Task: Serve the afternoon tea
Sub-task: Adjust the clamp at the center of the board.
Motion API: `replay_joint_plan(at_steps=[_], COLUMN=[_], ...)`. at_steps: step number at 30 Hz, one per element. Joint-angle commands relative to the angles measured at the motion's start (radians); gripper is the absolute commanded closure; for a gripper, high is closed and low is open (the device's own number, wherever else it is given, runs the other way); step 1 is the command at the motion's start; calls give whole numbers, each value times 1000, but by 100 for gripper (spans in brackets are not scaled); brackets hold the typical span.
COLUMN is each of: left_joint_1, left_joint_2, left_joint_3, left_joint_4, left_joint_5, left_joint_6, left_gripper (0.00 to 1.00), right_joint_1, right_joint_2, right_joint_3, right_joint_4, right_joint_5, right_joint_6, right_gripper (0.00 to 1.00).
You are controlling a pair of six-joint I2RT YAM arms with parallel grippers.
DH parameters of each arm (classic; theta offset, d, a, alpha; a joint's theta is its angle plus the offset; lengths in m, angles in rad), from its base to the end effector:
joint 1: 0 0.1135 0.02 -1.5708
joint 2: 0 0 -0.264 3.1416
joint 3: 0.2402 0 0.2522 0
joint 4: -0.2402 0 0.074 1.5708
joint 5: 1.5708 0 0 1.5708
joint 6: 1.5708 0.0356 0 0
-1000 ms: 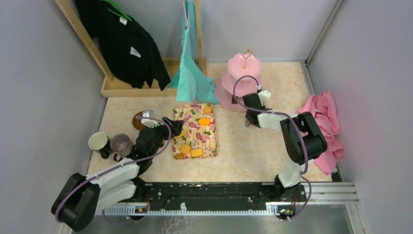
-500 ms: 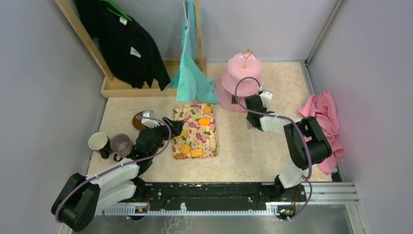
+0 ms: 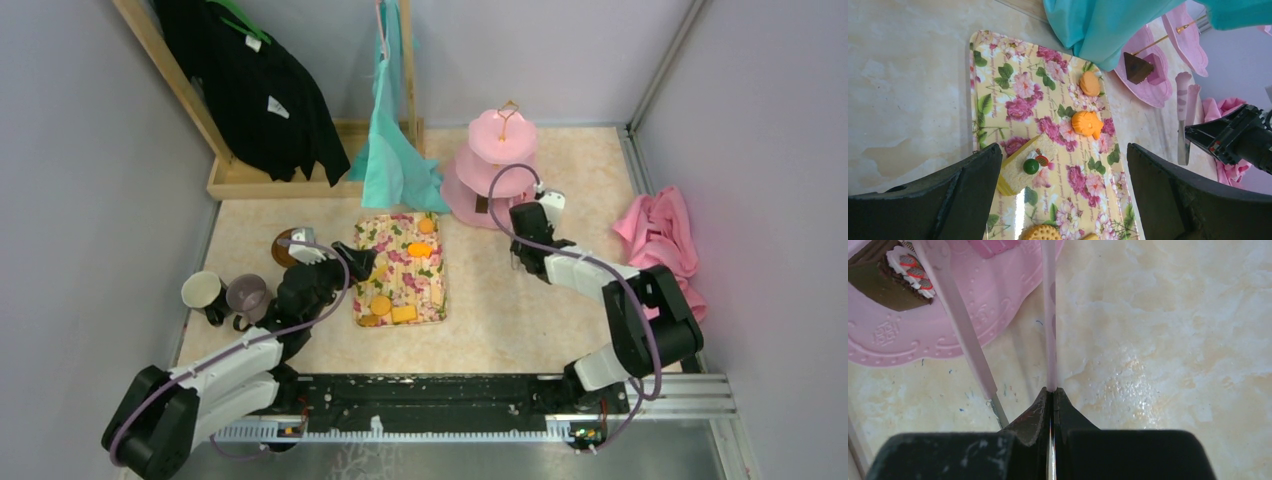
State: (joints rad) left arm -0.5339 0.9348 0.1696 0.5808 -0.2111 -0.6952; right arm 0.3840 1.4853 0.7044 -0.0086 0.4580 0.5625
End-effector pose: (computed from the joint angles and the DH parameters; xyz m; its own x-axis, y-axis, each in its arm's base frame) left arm 0.1660 -0.0894 0.1795 -0.3264 -0.5346 -0.7795 0.1449 0.7866 -0.6002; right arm 0.2732 0.0934 0.1715 -0.5821 0.2807 -0.7631 0.3110 0.9440 0.1100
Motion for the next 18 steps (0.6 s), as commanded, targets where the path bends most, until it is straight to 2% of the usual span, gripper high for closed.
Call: replay_joint_plan(at_steps=[1,9,18], left_joint_1=[3,3,3], left_joint_2=[-28,-72,-95], left_joint_3=[33,45,55], left_joint_4=[-39,-105,-148], left_joint_5=[16,20,42], left_joint_6=[4,28,47], left_gripper=[1,1,1], right_joint_1=[36,165,340], right_joint_2=[-99,-156,-59], right_joint_3=[-21,-47,-39], right_joint_4=[2,-80,-124], right_joint_5=[6,2,28], right_joint_6=[-27,-50,-19], right_gripper=[100,100,100])
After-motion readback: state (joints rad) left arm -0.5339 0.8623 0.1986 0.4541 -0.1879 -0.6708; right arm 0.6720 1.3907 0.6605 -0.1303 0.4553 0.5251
